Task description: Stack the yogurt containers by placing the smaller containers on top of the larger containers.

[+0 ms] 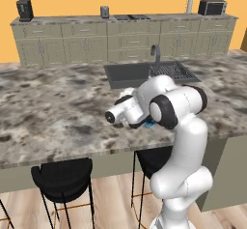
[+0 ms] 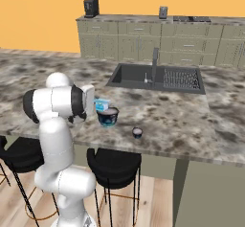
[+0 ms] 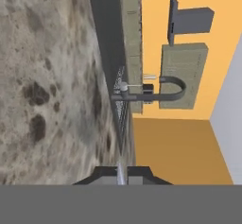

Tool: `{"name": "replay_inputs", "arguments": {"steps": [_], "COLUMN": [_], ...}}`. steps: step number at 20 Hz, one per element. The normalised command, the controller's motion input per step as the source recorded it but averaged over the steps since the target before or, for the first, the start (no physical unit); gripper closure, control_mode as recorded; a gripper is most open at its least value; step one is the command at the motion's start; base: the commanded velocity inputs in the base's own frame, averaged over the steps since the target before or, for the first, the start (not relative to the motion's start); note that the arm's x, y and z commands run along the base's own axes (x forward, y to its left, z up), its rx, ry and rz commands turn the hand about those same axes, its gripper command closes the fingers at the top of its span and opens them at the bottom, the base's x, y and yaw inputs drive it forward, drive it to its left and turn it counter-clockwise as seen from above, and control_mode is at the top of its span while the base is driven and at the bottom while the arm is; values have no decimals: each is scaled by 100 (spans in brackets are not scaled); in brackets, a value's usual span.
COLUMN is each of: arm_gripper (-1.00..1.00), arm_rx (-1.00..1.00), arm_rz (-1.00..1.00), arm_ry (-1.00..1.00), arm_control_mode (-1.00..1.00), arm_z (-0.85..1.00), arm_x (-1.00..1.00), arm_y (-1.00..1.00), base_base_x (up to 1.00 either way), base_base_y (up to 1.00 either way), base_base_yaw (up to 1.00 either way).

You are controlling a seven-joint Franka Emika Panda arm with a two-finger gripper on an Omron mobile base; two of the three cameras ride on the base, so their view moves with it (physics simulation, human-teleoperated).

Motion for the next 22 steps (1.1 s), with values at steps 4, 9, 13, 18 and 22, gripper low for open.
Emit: {"name": "replay_inputs", "arguments": {"steps": [4, 9, 13, 18, 22], "arm_gripper": [100, 100, 100, 100, 100], "arm_rx": [-2, 0, 0, 0, 0], "arm_rz": [-2, 0, 0, -1, -3], "arm_ry": [0, 0, 0, 0, -2], "arm_control_mode": [-100, -100, -100, -100, -100], "arm_z": [-8, 0, 0, 0, 10], "arm_x": [27, 2, 0, -7, -39], "arm_y": [0, 0, 0, 0, 0], "base_base_x": [0, 0, 0, 0, 0], "base_base_y": [0, 0, 0, 0, 0], "base_base_yaw": [0, 0, 0, 0, 0]}}
